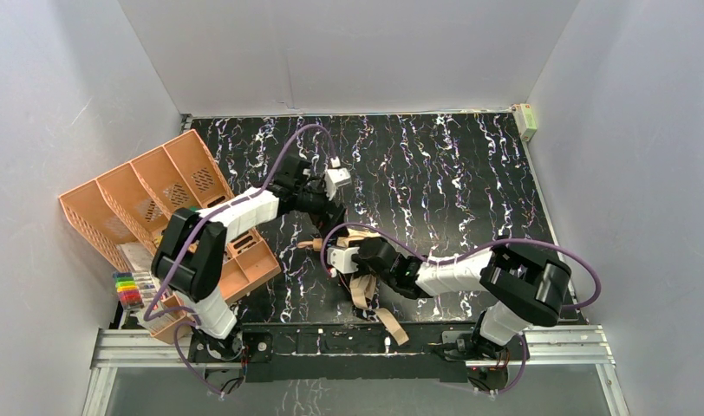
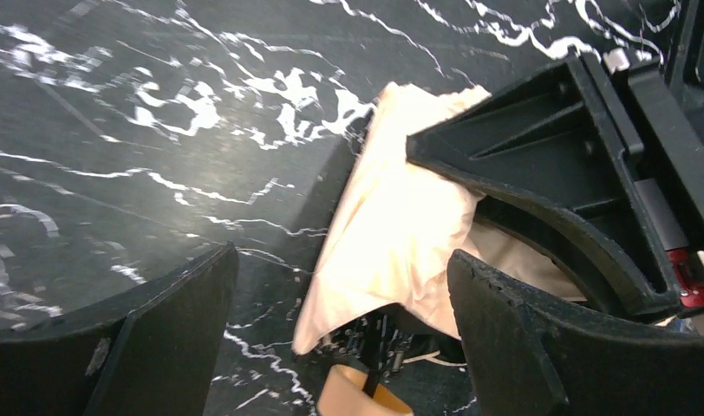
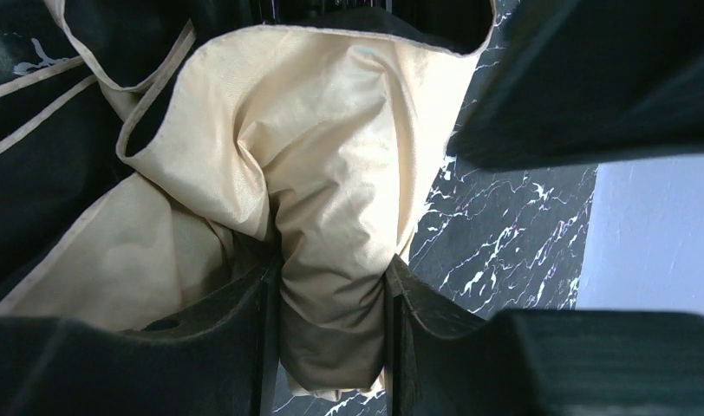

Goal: Put away the umbrella

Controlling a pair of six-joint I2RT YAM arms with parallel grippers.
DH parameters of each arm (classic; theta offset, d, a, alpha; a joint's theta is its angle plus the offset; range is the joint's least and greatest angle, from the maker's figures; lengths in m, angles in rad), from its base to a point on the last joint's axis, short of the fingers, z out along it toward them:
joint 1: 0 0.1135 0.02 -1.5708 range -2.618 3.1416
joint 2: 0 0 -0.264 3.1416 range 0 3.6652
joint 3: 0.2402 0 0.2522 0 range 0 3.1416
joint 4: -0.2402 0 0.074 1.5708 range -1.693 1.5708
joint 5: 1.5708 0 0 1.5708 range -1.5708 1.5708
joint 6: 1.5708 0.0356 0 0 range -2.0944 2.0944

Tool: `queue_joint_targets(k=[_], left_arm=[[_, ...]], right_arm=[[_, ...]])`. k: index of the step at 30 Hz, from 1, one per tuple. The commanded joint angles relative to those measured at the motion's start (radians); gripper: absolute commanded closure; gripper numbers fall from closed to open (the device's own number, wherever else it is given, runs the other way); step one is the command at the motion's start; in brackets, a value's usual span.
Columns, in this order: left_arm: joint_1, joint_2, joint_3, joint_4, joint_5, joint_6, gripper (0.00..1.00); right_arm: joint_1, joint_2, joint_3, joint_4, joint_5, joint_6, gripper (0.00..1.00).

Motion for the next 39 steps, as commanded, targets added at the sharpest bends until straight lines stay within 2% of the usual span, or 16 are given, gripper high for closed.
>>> queue_joint_targets(k=[1,8,16,24,30,34,39], left_arm=[[-0.052,0.029,0.036,-0.119,0.051,0.072,0.09],[-0.09,0.074,0.023,-0.151,0.064,0.092,0.06],[-0.107,0.114,0.001,-0.171,-0.015,0.152,0.12],[-0.103,0.113,0.014,-0.192,-0.03,0.197,0.15],[-0.104,0.18,0.048,-0.217,0.019,0.204,0.34],[-0.115,0.207,0.065,-0.221,0.03,0.205,0.42],[-0.134,0.248,0.089,-0.222,0.022,0.197,0.62]], right_arm=[[0.001,0.009,-0.042,-0.157,0.006,0.008,1.0],[0.003,-0.009,-0.049,-0.155,0.022,0.023,1.0],[0.002,-0.026,-0.052,-0.145,0.045,0.032,1.0],[0.002,-0.038,-0.07,-0.158,0.067,0.007,1.0],[0.003,-0.047,-0.062,-0.163,0.071,0.001,1.0],[0.002,-0.055,-0.049,-0.164,0.059,0.008,1.0],[0.002,-0.069,-0.045,-0.153,0.044,0.01,1.0]])
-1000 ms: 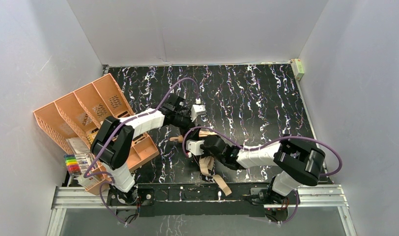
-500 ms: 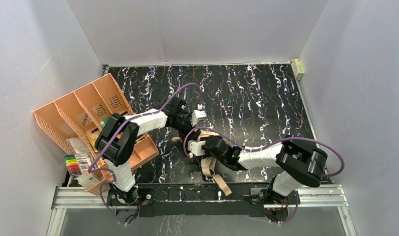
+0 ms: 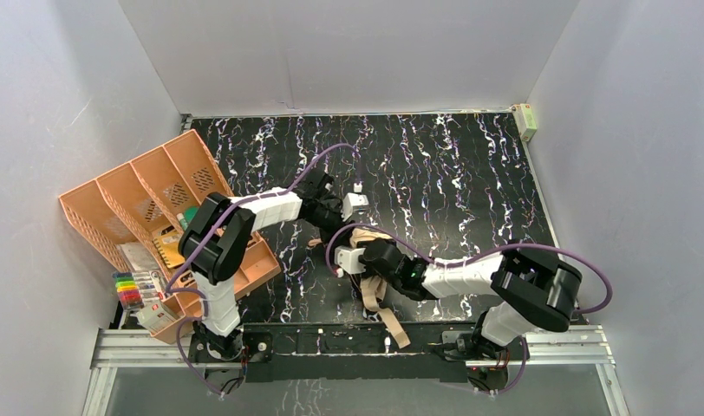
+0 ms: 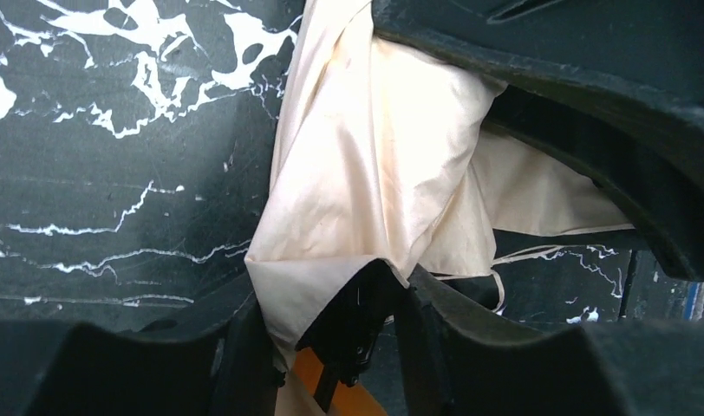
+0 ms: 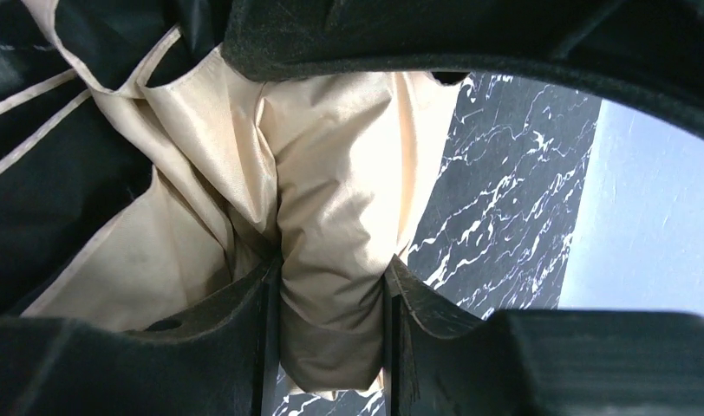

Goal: Put away the umbrella

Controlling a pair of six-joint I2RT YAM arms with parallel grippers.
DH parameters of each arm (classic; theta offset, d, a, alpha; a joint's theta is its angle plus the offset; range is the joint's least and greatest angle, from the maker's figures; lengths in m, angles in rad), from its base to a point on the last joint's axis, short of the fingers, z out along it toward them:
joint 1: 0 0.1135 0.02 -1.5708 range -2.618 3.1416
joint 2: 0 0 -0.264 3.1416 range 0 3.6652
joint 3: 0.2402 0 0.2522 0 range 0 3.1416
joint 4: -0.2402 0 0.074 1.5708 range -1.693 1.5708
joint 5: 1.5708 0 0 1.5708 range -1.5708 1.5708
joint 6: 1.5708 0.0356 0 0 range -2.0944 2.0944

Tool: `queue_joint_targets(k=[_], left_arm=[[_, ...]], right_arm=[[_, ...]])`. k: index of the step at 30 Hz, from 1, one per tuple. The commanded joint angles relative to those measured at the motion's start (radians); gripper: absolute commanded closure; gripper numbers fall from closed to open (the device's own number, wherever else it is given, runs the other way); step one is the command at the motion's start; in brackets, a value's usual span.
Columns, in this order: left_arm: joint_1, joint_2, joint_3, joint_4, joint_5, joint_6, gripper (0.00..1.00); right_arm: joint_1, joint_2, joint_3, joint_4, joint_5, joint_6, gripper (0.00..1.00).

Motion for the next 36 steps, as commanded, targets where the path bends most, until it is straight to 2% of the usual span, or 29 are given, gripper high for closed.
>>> queue_joint_targets(k=[1,3,6,9,12,14,15,20,25,28,33,36], left_arm=[[-0.032,0.046,0.019,-0.038,0.005,0.011,0.68],[-0.039,0.044,0.013,-0.038,-0.019,0.02,0.86],[-0.045,0.03,0.005,-0.038,-0.053,0.035,1.0],[-0.047,0.016,0.002,-0.036,-0.078,0.046,1.0],[-0.047,0.002,-0.002,-0.033,-0.1,0.051,1.0],[-0.046,-0.012,-0.011,-0.022,-0.123,0.054,1.0],[-0.047,-0.022,-0.018,-0.013,-0.136,0.058,1.0],[-0.047,-0.051,-0.049,0.021,-0.175,0.086,1.0],[-0.047,-0.059,-0.054,0.032,-0.183,0.117,1.0],[-0.047,-0.071,-0.064,0.046,-0.191,0.135,1.0],[-0.054,-0.11,-0.104,0.087,-0.227,0.172,1.0],[-0.079,-0.142,-0.145,0.14,-0.296,0.183,1.0]], right_arm=[[-0.002,-0.015,-0.012,-0.081,-0.028,0.01,1.0],[-0.002,-0.03,-0.011,-0.082,-0.044,0.018,1.0],[-0.002,-0.065,0.0,-0.104,-0.076,0.039,0.91],[-0.003,-0.119,0.019,-0.161,-0.127,0.066,0.68],[-0.003,-0.194,0.045,-0.247,-0.173,0.118,0.4],[-0.003,-0.26,0.055,-0.301,-0.198,0.163,0.29],[-0.003,-0.297,0.058,-0.329,-0.21,0.2,0.26],[-0.004,-0.493,0.065,-0.447,-0.298,0.356,0.25],[-0.019,-0.645,0.053,-0.461,-0.228,0.545,0.22],[-0.128,-0.674,0.071,-0.462,-0.318,0.632,0.2],[-0.545,-0.568,0.126,-0.452,-0.754,0.734,0.15],[-0.719,-0.449,0.181,-0.443,-0.988,0.746,0.08]])
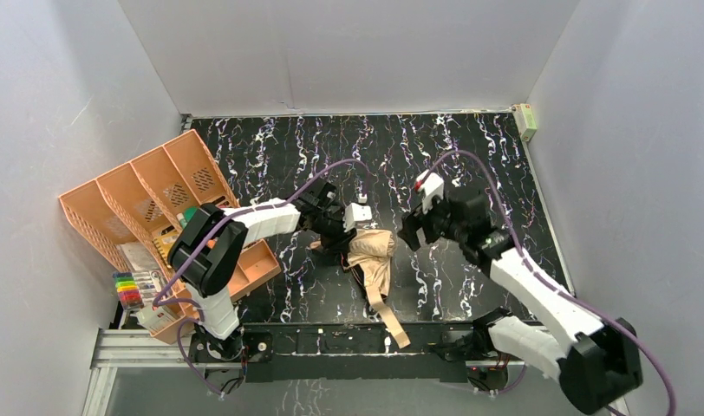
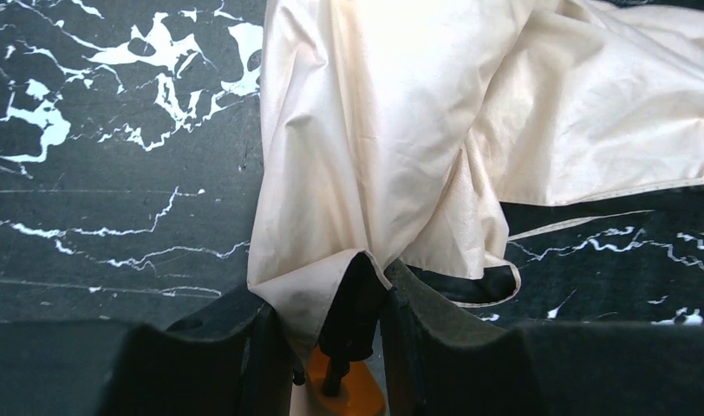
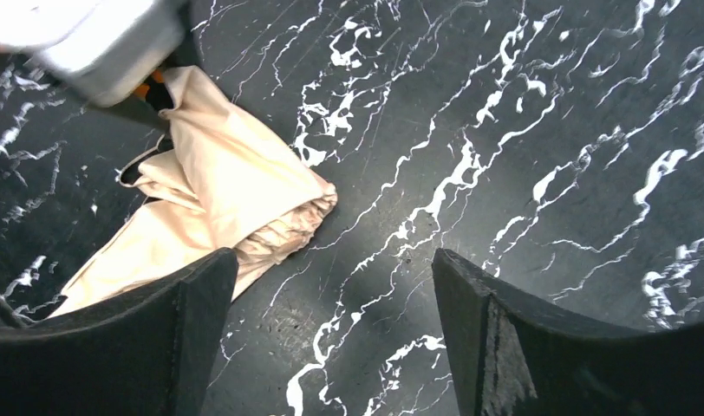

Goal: Put away the umbrella

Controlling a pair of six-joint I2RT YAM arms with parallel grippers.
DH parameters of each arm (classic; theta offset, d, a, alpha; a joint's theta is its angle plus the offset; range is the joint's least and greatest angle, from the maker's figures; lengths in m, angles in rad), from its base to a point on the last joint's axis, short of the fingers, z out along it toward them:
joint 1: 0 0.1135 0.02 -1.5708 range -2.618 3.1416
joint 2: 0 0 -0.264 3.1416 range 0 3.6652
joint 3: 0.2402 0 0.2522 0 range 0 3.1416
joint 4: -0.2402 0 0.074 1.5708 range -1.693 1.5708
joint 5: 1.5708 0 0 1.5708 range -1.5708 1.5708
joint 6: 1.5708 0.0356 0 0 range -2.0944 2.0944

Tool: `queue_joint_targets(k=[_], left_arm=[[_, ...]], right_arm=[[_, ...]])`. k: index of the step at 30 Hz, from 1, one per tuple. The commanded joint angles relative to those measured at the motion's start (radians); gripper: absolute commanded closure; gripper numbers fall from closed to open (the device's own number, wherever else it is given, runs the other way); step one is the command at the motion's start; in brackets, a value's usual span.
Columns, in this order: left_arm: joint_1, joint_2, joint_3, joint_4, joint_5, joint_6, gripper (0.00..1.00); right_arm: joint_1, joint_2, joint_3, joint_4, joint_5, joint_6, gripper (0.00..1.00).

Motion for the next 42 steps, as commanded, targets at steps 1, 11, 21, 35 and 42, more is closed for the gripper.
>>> queue_joint_targets(k=[1,11,21,35,42], left_arm=[[-0.035,-0.068,-0.073,0.059,-0.169,0.067,1.0],[-0.127,-0.132,-0.21,0.248,-0.377,0.115,1.0],[-0.176,-0.139,-0.29,0.392,-0.482,0.177,1.0],[-0.193,-0.127,-0.297,0.413,-0.502,0.202,1.0],[-0.193,-0.141,-0.304,0.419,-0.503,0.203,1.0]], right_arm=[[-0.191,0.149,0.116,0.019,-0.414,0.081,0.05],[-0.223,0.512,0.305,-0.035,-0.736,-0.051,0.02],[-0.187,0.728,0.461,-0.198,-0.733,-0.259,0.01],[-0.082,0.897,0.533,-0.402,-0.576,-0.429,0.02],[-0.063,0.941,0.552,-0.406,-0.446,-0.421,0.18]])
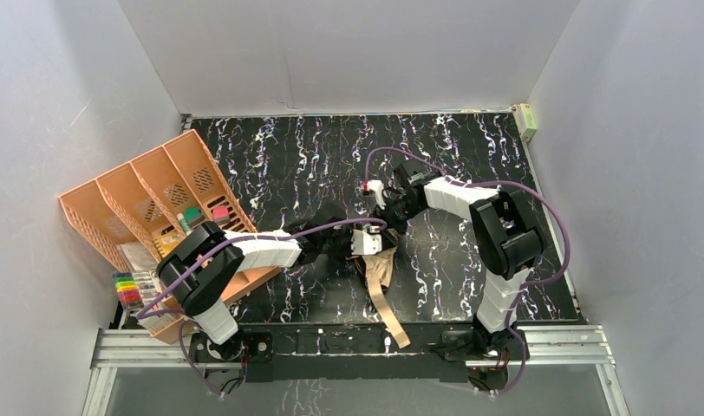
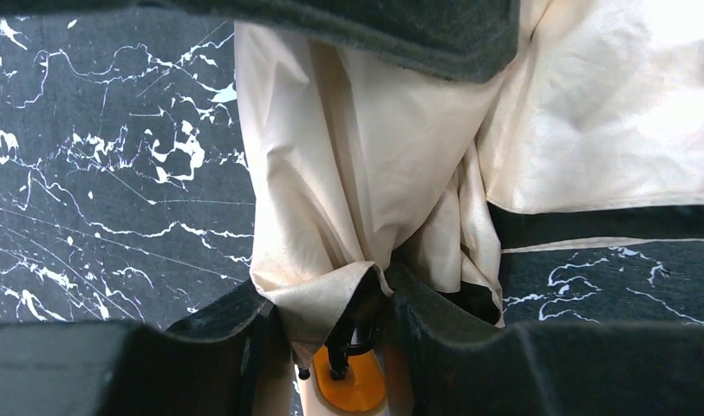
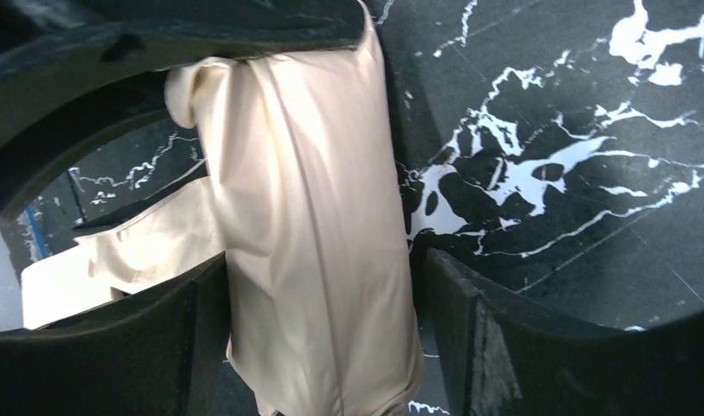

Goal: Put away the umbrella

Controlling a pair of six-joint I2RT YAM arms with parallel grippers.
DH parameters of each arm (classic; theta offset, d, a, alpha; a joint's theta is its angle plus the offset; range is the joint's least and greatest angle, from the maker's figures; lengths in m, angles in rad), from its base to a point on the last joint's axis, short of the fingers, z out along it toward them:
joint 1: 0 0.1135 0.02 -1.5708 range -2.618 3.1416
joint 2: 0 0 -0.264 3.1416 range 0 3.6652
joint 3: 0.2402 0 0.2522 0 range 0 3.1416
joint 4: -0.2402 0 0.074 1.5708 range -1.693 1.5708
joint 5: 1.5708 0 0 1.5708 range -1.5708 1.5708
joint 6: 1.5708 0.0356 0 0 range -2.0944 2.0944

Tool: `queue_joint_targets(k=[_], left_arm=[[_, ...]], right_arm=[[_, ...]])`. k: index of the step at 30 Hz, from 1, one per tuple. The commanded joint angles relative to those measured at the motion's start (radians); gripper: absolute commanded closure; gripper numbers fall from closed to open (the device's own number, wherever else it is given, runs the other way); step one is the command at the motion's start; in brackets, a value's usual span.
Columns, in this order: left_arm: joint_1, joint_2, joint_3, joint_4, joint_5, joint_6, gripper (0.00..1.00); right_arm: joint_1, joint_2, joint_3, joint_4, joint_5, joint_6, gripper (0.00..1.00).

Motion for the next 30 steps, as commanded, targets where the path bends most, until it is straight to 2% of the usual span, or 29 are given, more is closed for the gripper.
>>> queue_joint_targets(k=[1,3,6,10,13,14,15,16,17,22,25,27,30], left_arm=[[0.001,-0.013,-0.029,-0.029,-0.032,0.022,1.0],[0.0,-0.021,-0.034,-0.014,-0.034,0.013,1.0],[0.001,-0.037,-0.037,0.009,-0.041,-0.023,1.0],[0.001,-0.089,-0.068,0.088,-0.063,-0.084,0.74],[0.0,-0.15,-0.078,0.102,-0.059,-0.13,0.65],[0.0,-0.175,-0.078,0.092,-0.048,-0.149,0.53],[0.0,-0.202,-0.081,0.087,-0.033,-0.166,0.3],[0.001,-0.232,-0.087,0.079,-0.019,-0.18,0.13],[0.002,-0.26,-0.088,0.064,-0.002,-0.199,0.08],[0.007,-0.445,-0.12,-0.01,0.061,-0.321,0.07],[0.02,-0.542,-0.141,-0.02,0.023,-0.433,0.07],[0.052,-0.579,-0.133,-0.049,0.008,-0.51,0.05],[0.167,-0.571,-0.074,-0.127,0.096,-0.642,0.02]], right_arm=[[0.009,0.035,0.034,-0.035,0.115,-0.022,0.25],[0.009,0.041,0.039,-0.038,0.143,-0.031,0.41],[0.013,0.045,0.029,-0.027,0.193,-0.042,0.53],[0.015,0.042,0.005,-0.018,0.2,-0.087,0.74],[0.015,0.033,-0.018,0.03,0.24,-0.091,0.83],[0.015,0.03,-0.023,0.045,0.252,-0.09,0.87],[0.015,0.029,-0.029,0.058,0.267,-0.093,0.92],[0.015,0.027,-0.032,0.069,0.276,-0.097,0.96],[0.015,0.025,-0.038,0.081,0.287,-0.101,1.0],[0.035,-0.016,-0.108,0.176,0.343,-0.129,1.0],[0.058,-0.061,-0.168,0.246,0.38,-0.163,1.0],[0.078,-0.095,-0.221,0.301,0.404,-0.2,1.0],[0.107,-0.142,-0.302,0.39,0.447,-0.237,1.0]])
